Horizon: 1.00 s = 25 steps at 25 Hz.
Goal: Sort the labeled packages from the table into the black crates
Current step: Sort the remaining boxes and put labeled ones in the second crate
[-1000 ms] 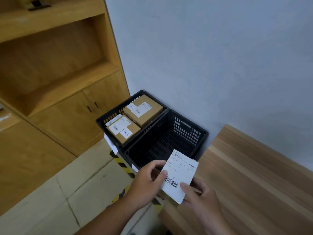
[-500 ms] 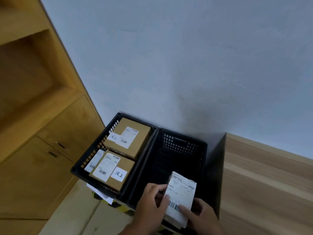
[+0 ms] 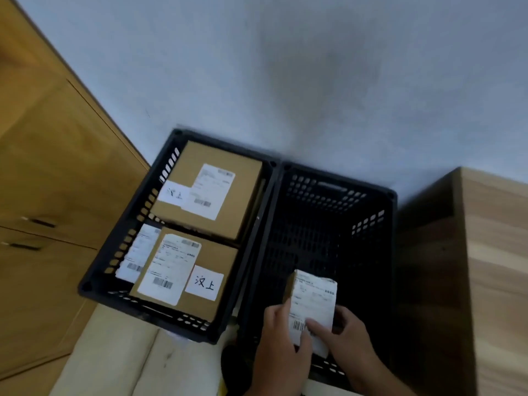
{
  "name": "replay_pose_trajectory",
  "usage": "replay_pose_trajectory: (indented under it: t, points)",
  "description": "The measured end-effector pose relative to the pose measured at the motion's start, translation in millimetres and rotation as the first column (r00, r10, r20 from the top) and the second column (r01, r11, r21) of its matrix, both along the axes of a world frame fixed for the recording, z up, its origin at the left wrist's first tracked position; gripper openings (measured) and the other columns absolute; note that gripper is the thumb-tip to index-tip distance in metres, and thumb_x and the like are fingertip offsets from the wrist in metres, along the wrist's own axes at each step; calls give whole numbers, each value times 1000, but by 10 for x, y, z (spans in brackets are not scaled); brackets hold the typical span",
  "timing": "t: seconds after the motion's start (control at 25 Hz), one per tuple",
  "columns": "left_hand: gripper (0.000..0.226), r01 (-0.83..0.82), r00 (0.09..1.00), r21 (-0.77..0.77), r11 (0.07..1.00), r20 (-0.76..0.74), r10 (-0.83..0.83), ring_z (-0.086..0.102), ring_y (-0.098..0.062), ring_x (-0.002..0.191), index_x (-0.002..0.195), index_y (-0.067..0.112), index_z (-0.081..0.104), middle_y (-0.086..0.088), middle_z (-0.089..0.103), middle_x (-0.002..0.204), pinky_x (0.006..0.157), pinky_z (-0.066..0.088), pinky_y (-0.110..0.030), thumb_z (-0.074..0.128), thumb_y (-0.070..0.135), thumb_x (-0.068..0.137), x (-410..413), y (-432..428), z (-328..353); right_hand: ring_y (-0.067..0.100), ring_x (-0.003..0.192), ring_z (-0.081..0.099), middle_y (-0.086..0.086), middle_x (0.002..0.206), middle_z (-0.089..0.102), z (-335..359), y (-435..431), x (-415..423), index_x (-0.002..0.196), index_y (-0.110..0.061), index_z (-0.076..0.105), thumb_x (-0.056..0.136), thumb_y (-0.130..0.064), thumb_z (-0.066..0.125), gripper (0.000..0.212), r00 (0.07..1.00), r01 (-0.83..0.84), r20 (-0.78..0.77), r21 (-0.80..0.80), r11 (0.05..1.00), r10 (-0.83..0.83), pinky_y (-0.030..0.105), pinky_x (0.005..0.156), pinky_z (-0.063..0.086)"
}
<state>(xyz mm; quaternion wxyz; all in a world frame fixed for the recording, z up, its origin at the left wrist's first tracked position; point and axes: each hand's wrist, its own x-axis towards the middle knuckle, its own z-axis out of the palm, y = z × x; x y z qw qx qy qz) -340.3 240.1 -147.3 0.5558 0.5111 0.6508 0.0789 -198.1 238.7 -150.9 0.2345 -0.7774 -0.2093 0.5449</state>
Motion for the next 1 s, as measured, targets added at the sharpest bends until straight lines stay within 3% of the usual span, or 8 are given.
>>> replay_pose_trajectory:
  t: [0.12, 0.28, 0.4, 0.56, 0.68, 0.8, 1.0]
  points:
    - [71, 12, 1000, -47, 999, -22, -13, 40, -5, 135, 161, 31, 10, 17, 20, 149, 108, 43, -23, 47, 47, 104, 115, 71, -493, 6, 88, 70, -9, 108, 70, -719, 54, 47, 124, -20, 60, 78, -28, 88, 55, 999, -8, -37, -23, 1000, 7, 12, 56, 54]
    - [74, 27, 986, -79, 996, -160, -40, 21, -18, 152, 163, 27, 1, 8, 4, 167, 122, 32, -36, 43, 43, 104, 242, 142, -934, 8, 84, 76, -7, 102, 77, -1426, 81, 11, 113, -23, 66, 72, -24, 93, 50, 988, 21, -150, -71, 997, -32, 18, 62, 59]
    - [73, 66, 955, -75, 995, -283, -84, 3, -19, 157, 164, 26, 3, 4, -13, 170, 128, 18, -37, 41, 39, 103, 258, 237, -1156, 3, 84, 74, -8, 105, 73, -1832, 178, -97, 115, -24, 62, 77, -18, 89, 47, 982, -33, -189, -90, 995, 16, 13, 62, 56]
    - [76, 149, 962, -63, 987, -223, -159, 0, -14, 157, 163, 29, 5, 12, -10, 170, 129, 12, -34, 48, 35, 101, 269, 224, -1369, 1, 87, 64, -7, 101, 66, -2296, 321, -191, 114, -17, 60, 88, -8, 78, 33, 959, -224, -209, -138, 965, 193, 8, 63, 52]
    - [72, 133, 975, -58, 989, -172, -141, 5, -9, 155, 162, 32, 10, 15, 0, 168, 127, 16, -32, 47, 40, 101, 235, 156, -1461, 19, 99, 67, 8, 112, 67, -2539, 379, -255, 118, -5, 60, 96, -6, 67, 24, 966, -238, -138, -168, 956, 217, 29, 87, 57]
    - [67, 128, 982, -47, 991, -136, -133, 7, -5, 153, 160, 36, 15, 18, 4, 165, 125, 17, -29, 45, 45, 101, 214, 97, -1494, 38, 118, 61, 23, 126, 63, -2714, 370, -291, 129, 4, 54, 101, -1, 54, 28, 969, -244, -28, -193, 950, 244, 51, 105, 49]
    - [62, 139, 985, 8, 990, -106, -137, 14, -5, 152, 157, 35, 23, 18, 15, 163, 125, 24, -31, 47, 42, 101, 139, 98, -1553, 25, 106, 65, 14, 121, 67, -2687, 346, -295, 119, -7, 56, 91, -10, 72, 32, 974, -225, -48, -226, 948, 220, 40, 96, 54]
